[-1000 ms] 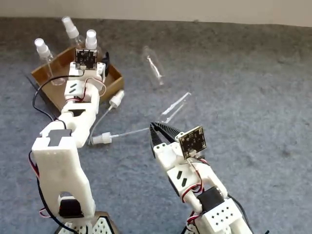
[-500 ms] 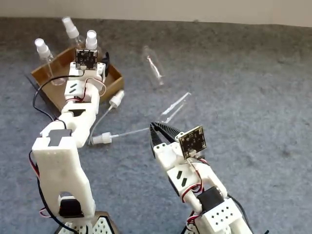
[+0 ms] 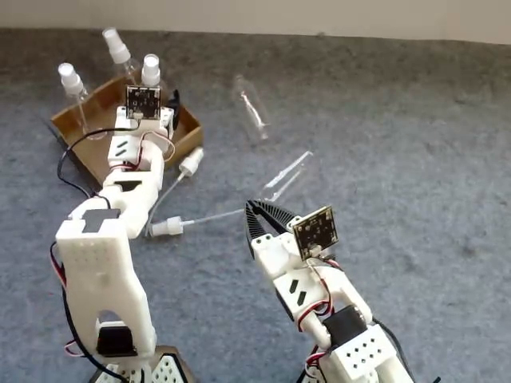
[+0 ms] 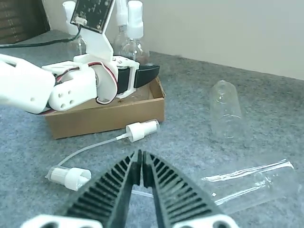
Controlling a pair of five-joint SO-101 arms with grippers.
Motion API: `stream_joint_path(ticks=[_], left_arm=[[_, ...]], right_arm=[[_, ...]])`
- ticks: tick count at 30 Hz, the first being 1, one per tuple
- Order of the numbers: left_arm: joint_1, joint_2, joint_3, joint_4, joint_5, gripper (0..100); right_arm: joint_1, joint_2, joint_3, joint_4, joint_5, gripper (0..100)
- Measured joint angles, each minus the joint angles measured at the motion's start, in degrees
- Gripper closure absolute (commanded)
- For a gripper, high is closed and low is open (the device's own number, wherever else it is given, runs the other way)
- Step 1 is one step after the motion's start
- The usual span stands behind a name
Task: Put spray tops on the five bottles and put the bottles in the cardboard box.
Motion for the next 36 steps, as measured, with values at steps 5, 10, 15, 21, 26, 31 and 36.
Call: stream_joint_path(ticks=[5, 10, 15, 21, 26, 31, 36], left_arm=[[0.0, 0.0, 0.0, -0.1, 0.1, 84], [0.0, 0.0, 0.0, -0.1, 0.1, 81], [0.0, 0.1, 0.0, 0.0, 0.0, 73], [-0.2, 0.7, 0.0, 0.1, 0.2, 73], [-0.3, 0.7, 0.0, 0.1, 0.2, 73], [-0.3, 0.7, 0.0, 0.1, 0.2, 73], [-0.3, 0.7, 0.0, 0.1, 0.1, 72]], right_arm=[[0.0, 0.0, 0.0, 0.0, 0.0, 99.4], [0.0, 0.0, 0.0, 0.0, 0.0, 99.4], [0.0, 0.0, 0.0, 0.0, 0.0, 99.4], [0.0, 0.0, 0.0, 0.0, 0.0, 99.4], [0.0, 0.0, 0.0, 0.0, 0.0, 99.4], [0.0, 0.0, 0.0, 0.0, 0.0, 99.4], [0.0, 0.0, 0.0, 0.0, 0.0, 99.4]])
